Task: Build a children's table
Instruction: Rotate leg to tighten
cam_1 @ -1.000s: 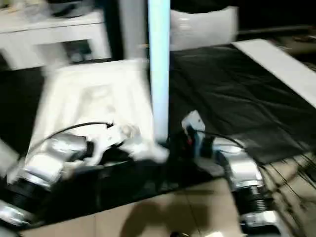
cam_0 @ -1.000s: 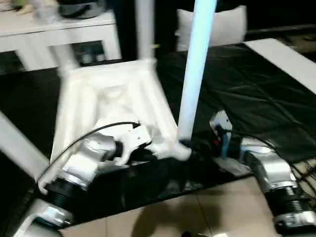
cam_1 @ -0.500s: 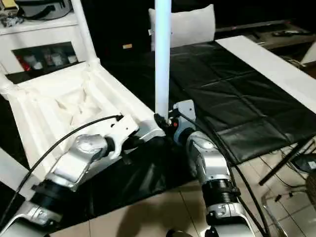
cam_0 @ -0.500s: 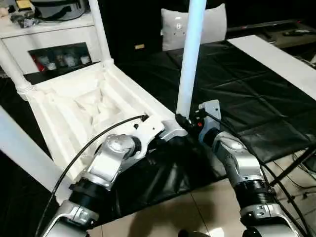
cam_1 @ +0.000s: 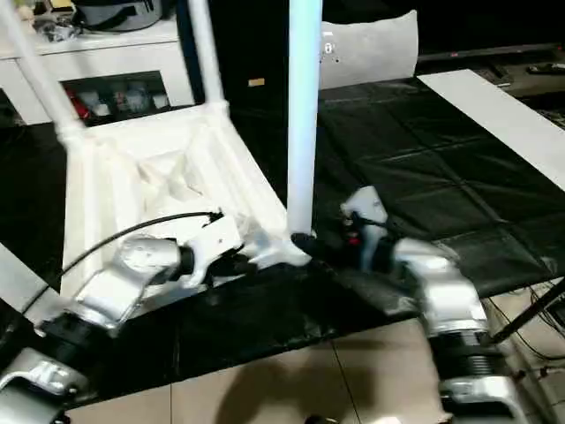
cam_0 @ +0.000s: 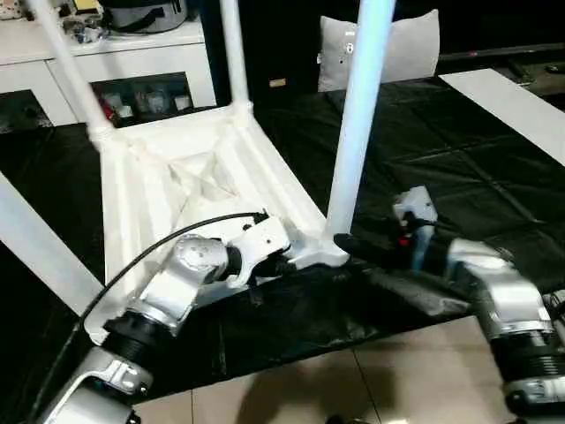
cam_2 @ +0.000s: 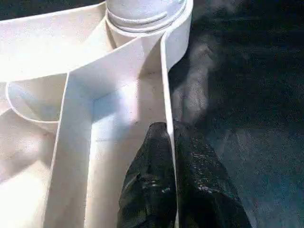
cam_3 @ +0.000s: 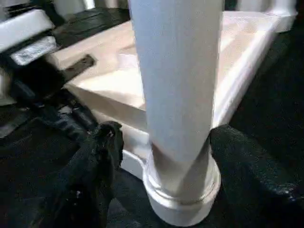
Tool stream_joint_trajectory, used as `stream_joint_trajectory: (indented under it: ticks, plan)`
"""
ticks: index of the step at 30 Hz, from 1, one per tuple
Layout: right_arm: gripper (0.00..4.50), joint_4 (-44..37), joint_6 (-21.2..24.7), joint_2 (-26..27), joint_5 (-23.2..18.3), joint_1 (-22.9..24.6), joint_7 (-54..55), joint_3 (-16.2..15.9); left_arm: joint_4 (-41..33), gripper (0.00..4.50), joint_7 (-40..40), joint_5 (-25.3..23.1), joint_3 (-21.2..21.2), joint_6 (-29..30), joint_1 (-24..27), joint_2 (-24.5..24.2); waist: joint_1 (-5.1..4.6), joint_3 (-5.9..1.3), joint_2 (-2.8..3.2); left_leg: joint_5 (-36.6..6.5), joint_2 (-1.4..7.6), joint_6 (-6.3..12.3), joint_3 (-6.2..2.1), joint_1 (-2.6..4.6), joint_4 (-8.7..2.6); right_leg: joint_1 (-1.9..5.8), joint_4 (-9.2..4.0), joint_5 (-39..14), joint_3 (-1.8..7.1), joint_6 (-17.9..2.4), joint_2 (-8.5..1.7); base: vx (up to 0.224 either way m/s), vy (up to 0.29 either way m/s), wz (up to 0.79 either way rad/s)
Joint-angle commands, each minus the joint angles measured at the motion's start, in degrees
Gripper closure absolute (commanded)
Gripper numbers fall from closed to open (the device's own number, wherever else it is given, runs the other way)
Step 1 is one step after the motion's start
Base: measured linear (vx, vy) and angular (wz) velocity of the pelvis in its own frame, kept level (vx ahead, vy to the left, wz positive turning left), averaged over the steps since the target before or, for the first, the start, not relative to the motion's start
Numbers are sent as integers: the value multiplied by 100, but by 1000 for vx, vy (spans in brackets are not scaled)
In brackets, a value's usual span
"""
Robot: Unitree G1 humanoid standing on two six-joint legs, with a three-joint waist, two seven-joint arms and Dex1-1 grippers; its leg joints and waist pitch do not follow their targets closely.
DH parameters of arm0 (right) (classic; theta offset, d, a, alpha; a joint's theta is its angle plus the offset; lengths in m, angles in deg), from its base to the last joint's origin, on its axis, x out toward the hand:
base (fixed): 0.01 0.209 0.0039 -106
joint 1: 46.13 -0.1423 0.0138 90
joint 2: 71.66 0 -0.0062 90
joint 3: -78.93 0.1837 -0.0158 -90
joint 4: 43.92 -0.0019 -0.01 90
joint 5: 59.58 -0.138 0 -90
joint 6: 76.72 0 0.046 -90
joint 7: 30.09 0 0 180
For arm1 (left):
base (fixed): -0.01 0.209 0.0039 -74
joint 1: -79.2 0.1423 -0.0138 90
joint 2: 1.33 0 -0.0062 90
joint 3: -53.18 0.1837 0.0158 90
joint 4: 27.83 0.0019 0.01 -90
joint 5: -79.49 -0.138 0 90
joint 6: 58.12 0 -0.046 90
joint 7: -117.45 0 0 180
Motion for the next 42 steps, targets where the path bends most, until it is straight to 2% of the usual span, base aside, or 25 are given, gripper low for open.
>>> stream_joint_trajectory:
  ticks: [1,4,5,9,10,11,14,19,25,28,36,38,39,42]
  plan:
    - [99,-108,38,-247,-94,-34,-505,-203,-93,450,582,23,269,-469,-95,-266,16,-386,-103,92,107,704,77,-129,-378,470,-374,-2242,378,161,-379,0,0,0]
    - [75,-67,-62,-455,5,-85,-856,-382,-99,450,1109,74,418,-861,-69,-518,96,-406,-111,385,145,781,73,-136,-369,460,-281,-1955,417,26,-390,0,0,0]
    - [75,-61,-74,-483,22,-97,-933,-421,-88,450,1193,61,455,-943,-74,-565,96,-406,-111,385,145,781,73,-136,-369,460,-281,-1955,417,26,-390,0,0,0]
    - [75,43,-228,-656,77,-210,-1565,-698,15,450,1740,9,662,-1256,-191,-842,206,-395,-125,337,167,753,99,-107,-379,433,-282,-2058,433,-16,-395,0,0,0]
    - [100,61,-241,-673,85,-230,-1647,-738,32,450,1797,2,683,-1295,-217,-870,223,-389,-123,308,172,721,100,-107,-382,435,-288,-2107,431,-12,-400,0,0,0]
    - [108,79,-251,-688,90,-257,-1728,-791,47,450,1865,4,710,-1331,-246,-901,234,-391,-141,301,170,706,105,-105,-383,437,-295,-2134,433,2,-402,0,0,0]
    - [125,106,-248,-685,65,-315,-1951,-933,92,450,2026,2,781,-1436,-316,-959,286,-398,-141,308,180,633,103,-98,-387,434,-289,-2149,438,27,-406,0,0,0]
    - [175,153,-190,-647,-22,-354,-2225,-1067,139,450,2175,47,801,-1510,-368,-930,304,-408,-182,385,184,624,107,-111,-382,442,-264,-2030,445,-5,-410,0,0,0]
    - [220,343,-297,-574,13,-446,-2308,-1131,182,450,2250,74,838,-1592,-383,-929,310,-409,-183,355,174,593,113,-113,-381,442,-276,-2134,438,42,-405,0,0,0]
    - [245,340,-267,-545,-23,-441,-2344,-1140,153,450,2264,96,833,-1564,-359,-928,316,-411,-181,405,181,587,111,-114,-380,443,-261,-2071,443,15,-409,0,0,0]
    - [259,161,-134,-475,-221,-209,-2395,-1093,29,450,2172,276,645,-1253,-231,-842,318,-407,-179,374,178,566,114,-120,-383,448,-274,-2116,436,50,-406,0,0,0]
    - [259,-56,31,-298,-349,-33,-2036,-942,-212,450,1862,418,465,-685,-137,-681,315,-407,-173,377,186,555,122,-117,-383,449,-275,-2117,443,43,-414,0,0,0]
    - [259,-58,33,-296,-350,-31,-2031,-940,-215,450,1858,419,464,-679,-136,-680,322,-406,-172,386,189,546,119,-113,-386,445,-278,-2115,444,38,-420,0,0,0]
    - [259,-132,39,-65,-293,98,-1526,-859,-441,450,1477,453,373,-251,-43,-481,269,-367,-190,113,126,462,142,-116,-398,450,-378,-2537,389,226,-390,0,0,0]
